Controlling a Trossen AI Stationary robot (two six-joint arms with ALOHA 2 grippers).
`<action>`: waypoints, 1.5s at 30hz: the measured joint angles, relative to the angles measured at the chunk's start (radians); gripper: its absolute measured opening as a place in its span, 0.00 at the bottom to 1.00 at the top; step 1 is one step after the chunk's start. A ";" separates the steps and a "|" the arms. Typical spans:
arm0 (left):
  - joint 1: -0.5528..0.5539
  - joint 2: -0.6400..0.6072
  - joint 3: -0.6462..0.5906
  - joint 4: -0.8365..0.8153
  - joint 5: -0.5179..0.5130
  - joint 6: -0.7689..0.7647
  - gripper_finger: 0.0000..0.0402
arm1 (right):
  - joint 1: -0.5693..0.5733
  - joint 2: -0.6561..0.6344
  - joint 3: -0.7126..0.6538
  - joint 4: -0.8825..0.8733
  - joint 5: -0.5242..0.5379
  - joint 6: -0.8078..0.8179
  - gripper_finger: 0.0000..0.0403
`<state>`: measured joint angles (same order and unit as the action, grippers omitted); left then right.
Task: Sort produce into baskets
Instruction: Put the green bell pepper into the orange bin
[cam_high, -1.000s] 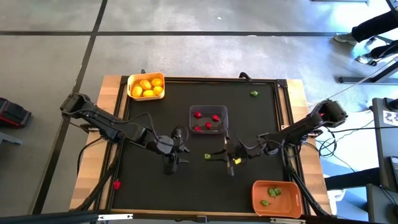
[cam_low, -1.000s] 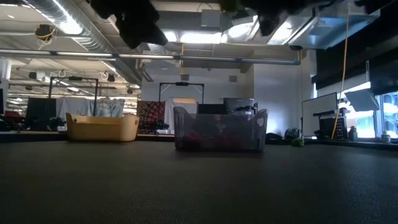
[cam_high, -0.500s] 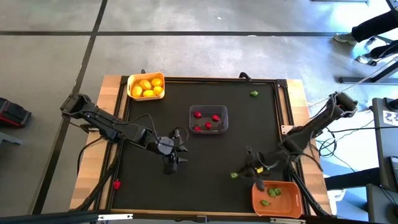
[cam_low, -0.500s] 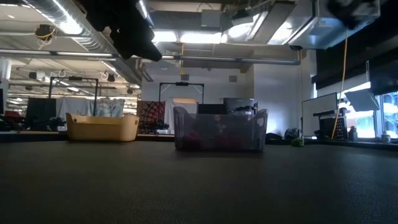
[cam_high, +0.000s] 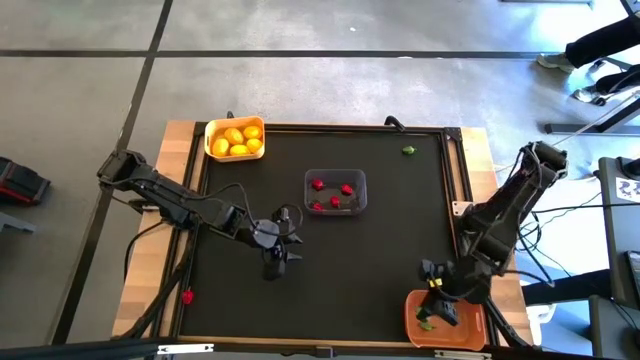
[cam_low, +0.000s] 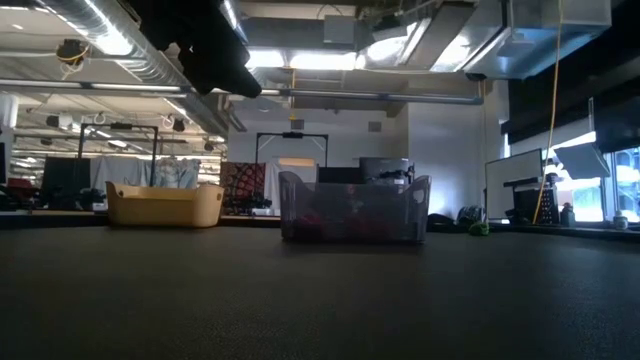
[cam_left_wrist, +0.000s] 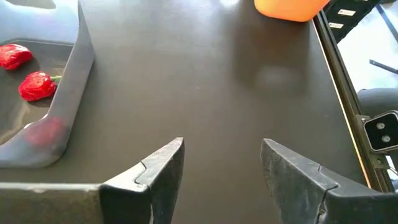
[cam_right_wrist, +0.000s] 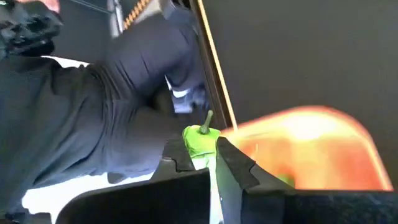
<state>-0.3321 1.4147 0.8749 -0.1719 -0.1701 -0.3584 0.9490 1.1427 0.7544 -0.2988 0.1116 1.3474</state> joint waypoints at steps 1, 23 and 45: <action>0.000 0.000 0.000 0.000 -0.002 0.004 0.52 | 0.018 0.000 0.000 -0.013 0.001 0.050 0.00; 0.000 0.002 0.000 0.003 -0.077 0.043 0.52 | 0.105 0.209 0.001 -0.180 -0.073 0.395 0.04; 0.001 0.002 0.000 0.004 -0.082 0.045 0.52 | -0.070 -0.029 0.000 -0.203 0.037 0.095 0.46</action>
<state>-0.3313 1.4166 0.8749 -0.1676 -0.2523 -0.3130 0.8787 1.1135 0.7547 -0.5015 0.1484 1.4428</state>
